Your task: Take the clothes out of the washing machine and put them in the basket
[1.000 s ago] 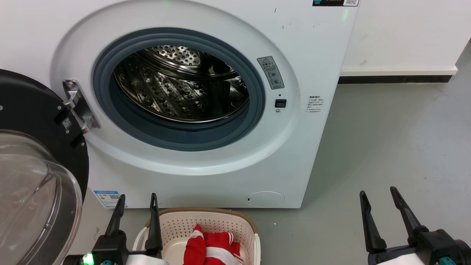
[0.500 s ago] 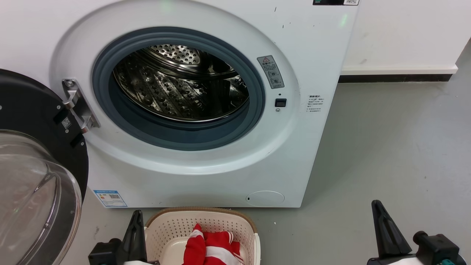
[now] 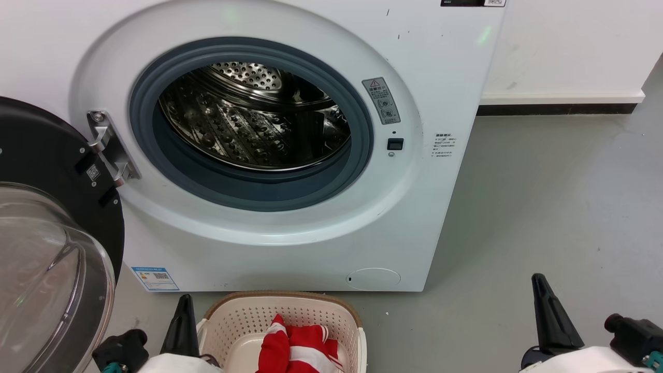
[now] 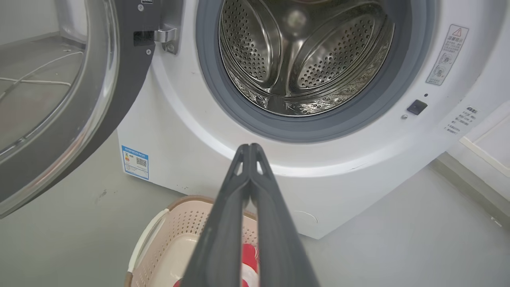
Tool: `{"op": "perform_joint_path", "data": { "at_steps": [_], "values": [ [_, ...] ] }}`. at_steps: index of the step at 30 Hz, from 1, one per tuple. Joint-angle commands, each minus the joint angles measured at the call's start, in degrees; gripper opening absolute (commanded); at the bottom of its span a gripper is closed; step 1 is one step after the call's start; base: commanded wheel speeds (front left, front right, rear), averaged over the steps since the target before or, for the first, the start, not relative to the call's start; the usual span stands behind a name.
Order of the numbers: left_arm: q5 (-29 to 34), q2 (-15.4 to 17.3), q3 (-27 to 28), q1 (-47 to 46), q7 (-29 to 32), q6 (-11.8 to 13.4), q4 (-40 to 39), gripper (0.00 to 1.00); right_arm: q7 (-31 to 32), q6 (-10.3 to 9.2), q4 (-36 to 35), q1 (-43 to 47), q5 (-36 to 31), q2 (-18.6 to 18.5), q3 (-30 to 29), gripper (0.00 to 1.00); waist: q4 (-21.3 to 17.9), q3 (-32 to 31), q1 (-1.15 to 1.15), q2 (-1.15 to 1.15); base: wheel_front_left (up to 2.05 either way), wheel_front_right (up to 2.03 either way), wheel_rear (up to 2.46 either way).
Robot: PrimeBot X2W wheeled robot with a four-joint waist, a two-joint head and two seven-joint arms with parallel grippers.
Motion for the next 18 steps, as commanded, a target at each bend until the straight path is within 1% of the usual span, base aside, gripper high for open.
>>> {"op": "perform_joint_path", "data": {
  "at_steps": [1, 11, 12, 18],
  "values": [
    [-2.2, 0.0, 0.3, -2.0, 0.3, -0.3, -0.6, 0.0, 0.3, -0.01, -0.4, -1.7, 2.4, -0.5, -0.1, 0.0, 0.0, 0.0, 0.0, 0.0, 0.0, 0.0, 0.0],
    [-11.7, 0.0, 1.2, -3.4, 2.6, -1.4, 0.3, 0.0, 2.2, -0.01, 0.7, -3.3, 12.5, -0.9, -0.4, 0.0, 0.0, 0.1, -0.01, 0.0, 0.0, 0.0, 0.0],
    [-14.4, 0.0, 1.5, -3.8, 3.3, -1.7, 0.5, 0.0, 2.8, -0.01, 1.0, -3.7, 15.3, -1.0, -0.5, 0.0, 0.0, 0.1, -0.01, 0.0, 0.0, 0.0, 0.0],
    [-19.5, 0.0, 2.0, -4.5, 4.5, -2.3, 1.0, 0.0, 3.9, -0.02, 1.7, -4.6, 20.5, -1.1, -0.8, 0.0, 0.0, 0.2, -0.01, 0.0, 0.0, 0.0, 0.0]
  ]
}}
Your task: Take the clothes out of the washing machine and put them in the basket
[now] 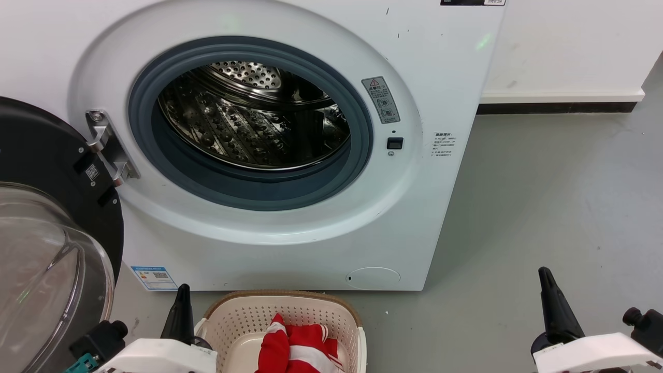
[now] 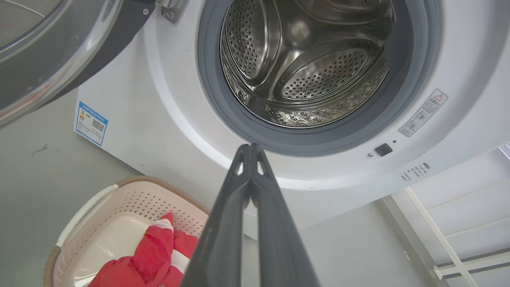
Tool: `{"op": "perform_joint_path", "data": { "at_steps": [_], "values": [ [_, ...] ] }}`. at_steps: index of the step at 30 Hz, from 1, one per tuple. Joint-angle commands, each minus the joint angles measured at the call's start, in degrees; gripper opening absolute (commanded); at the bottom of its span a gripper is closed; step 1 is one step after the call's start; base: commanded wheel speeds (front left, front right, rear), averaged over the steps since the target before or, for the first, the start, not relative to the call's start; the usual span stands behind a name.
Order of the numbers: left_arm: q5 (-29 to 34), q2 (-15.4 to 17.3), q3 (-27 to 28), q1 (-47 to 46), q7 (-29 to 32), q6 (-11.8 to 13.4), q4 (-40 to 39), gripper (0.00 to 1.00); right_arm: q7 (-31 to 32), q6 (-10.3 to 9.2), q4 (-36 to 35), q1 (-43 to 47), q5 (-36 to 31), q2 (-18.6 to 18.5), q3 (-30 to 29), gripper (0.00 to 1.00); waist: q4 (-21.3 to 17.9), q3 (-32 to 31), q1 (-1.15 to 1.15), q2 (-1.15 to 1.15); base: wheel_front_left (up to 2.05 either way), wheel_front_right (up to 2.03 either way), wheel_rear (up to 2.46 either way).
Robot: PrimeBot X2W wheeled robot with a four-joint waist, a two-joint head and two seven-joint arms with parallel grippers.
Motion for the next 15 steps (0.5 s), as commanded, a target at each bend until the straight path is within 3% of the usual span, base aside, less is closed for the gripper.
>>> {"op": "perform_joint_path", "data": {
  "at_steps": [1, 15],
  "values": [
    [-2.0, 0.0, 0.3, -1.4, 0.4, -0.4, -0.3, 0.0, 0.4, 0.0, -0.3, -2.1, 2.1, -0.5, -0.2, 0.0, 0.0, 0.0, -0.01, 0.0, 0.0, 0.0, 0.0],
    [-12.6, 0.0, 1.3, -3.1, 2.9, -1.7, 0.7, 0.0, 2.8, -0.01, 1.0, -3.8, 13.0, -0.6, -0.9, 0.0, 0.0, 0.1, -0.01, 0.0, 0.0, 0.0, 0.0]
  ]
}}
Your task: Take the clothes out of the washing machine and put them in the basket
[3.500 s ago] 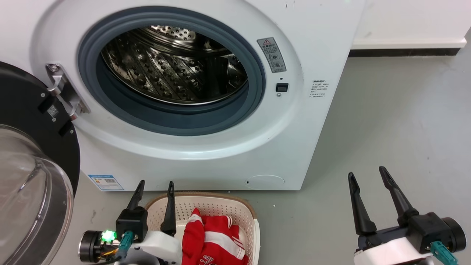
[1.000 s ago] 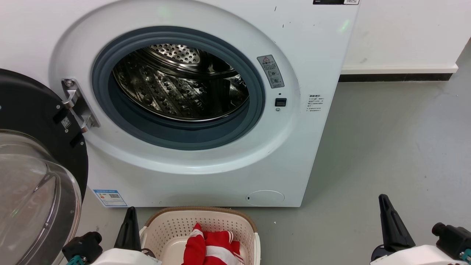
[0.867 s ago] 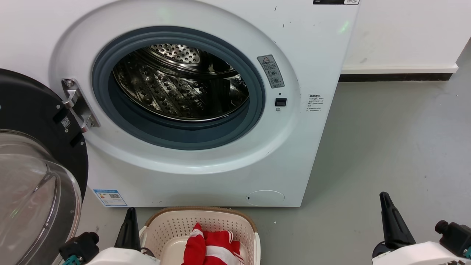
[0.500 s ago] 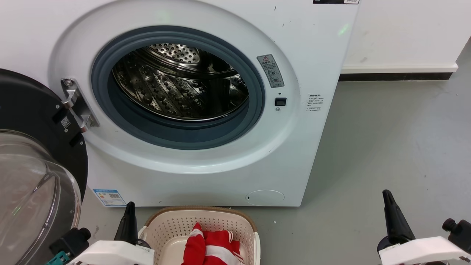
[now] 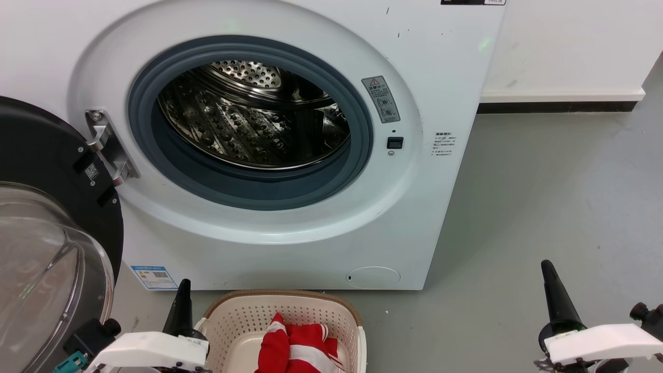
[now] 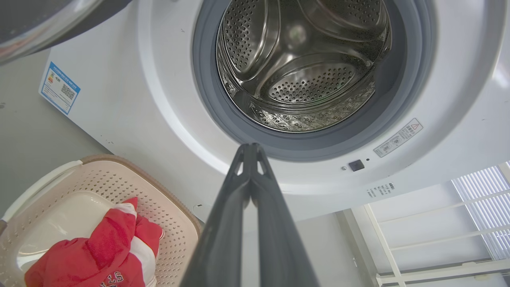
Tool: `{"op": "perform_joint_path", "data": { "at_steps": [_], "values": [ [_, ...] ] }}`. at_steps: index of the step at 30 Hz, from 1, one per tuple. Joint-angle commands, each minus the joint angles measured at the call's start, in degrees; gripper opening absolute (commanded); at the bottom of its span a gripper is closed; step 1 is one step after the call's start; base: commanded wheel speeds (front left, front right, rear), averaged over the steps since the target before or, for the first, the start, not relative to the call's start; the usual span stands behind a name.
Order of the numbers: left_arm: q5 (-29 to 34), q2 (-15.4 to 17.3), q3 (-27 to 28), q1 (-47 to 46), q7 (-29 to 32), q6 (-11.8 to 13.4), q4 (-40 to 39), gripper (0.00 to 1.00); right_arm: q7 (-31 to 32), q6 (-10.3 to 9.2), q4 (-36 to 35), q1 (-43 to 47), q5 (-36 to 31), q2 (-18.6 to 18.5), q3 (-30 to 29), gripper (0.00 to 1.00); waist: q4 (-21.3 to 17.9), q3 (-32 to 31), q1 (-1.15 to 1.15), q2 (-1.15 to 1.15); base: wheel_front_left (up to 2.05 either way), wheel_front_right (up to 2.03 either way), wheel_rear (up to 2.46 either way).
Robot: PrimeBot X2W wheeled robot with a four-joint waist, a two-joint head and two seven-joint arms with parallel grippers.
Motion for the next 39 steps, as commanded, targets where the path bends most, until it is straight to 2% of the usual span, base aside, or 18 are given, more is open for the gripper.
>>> {"op": "perform_joint_path", "data": {
  "at_steps": [1, 39],
  "values": [
    [-1.8, 0.0, 0.4, -1.7, 0.4, -0.4, -0.4, 0.0, 0.5, -0.01, -0.3, -1.8, 2.0, -0.4, -0.2, 0.0, 0.0, 0.0, -0.01, 0.0, 0.0, 0.0, 0.0],
    [-23.9, 0.0, 2.5, -4.9, 5.7, -3.1, 1.8, 0.0, 5.9, -0.02, 2.7, -5.3, 24.2, -0.3, -2.2, 0.0, 0.0, 0.3, -0.01, 0.0, 0.0, 0.0, 0.0]
  ]
}}
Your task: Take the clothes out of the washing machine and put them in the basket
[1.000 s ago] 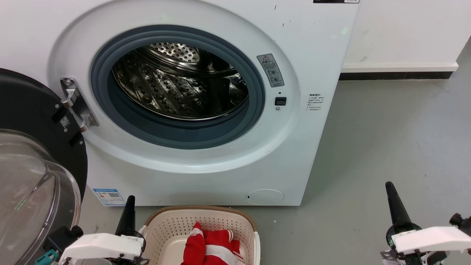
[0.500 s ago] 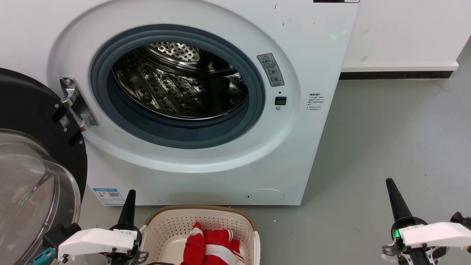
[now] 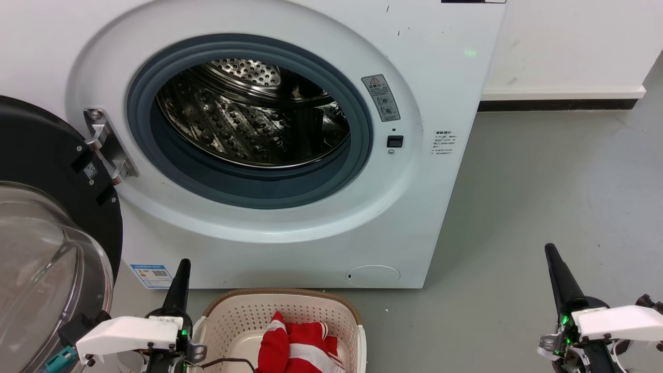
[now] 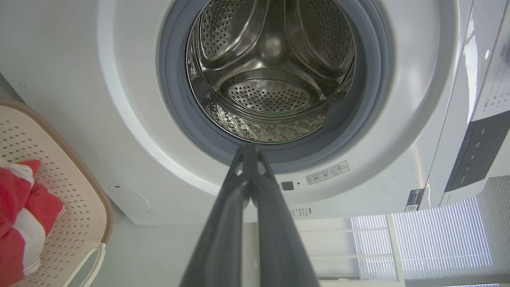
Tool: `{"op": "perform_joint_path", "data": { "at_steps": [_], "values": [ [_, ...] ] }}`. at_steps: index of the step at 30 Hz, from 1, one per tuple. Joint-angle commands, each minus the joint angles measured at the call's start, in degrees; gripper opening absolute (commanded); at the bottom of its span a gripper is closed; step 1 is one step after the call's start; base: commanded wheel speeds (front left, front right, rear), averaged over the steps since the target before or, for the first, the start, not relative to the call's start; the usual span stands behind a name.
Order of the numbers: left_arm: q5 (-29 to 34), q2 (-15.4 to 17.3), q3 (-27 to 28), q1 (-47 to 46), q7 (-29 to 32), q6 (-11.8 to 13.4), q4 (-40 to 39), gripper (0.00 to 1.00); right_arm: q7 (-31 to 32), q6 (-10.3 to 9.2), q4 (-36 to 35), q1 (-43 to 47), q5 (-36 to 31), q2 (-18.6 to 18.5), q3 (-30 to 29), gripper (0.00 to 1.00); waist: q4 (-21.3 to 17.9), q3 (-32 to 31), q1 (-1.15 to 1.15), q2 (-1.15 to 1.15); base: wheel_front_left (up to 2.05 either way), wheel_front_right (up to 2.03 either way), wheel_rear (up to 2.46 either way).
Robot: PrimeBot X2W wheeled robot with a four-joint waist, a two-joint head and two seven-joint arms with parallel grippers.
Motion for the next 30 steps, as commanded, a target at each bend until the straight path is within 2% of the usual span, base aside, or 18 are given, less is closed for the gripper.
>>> {"op": "perform_joint_path", "data": {
  "at_steps": [1, 30],
  "values": [
    [-1.1, 0.0, 0.2, -1.0, 0.4, -0.4, 0.0, 0.0, 0.3, -0.01, 0.0, -1.1, 1.1, -0.1, -0.2, 0.0, 0.0, 0.0, 0.0, 0.0, 0.0, 0.0, 0.0],
    [-14.3, 0.0, 1.5, -2.8, 3.4, -2.0, 1.3, 0.0, 3.8, -0.02, 1.8, -3.3, 14.0, 0.3, -1.7, 0.0, 0.0, 0.2, 0.0, 0.0, 0.0, 0.0, 0.0]
  ]
}}
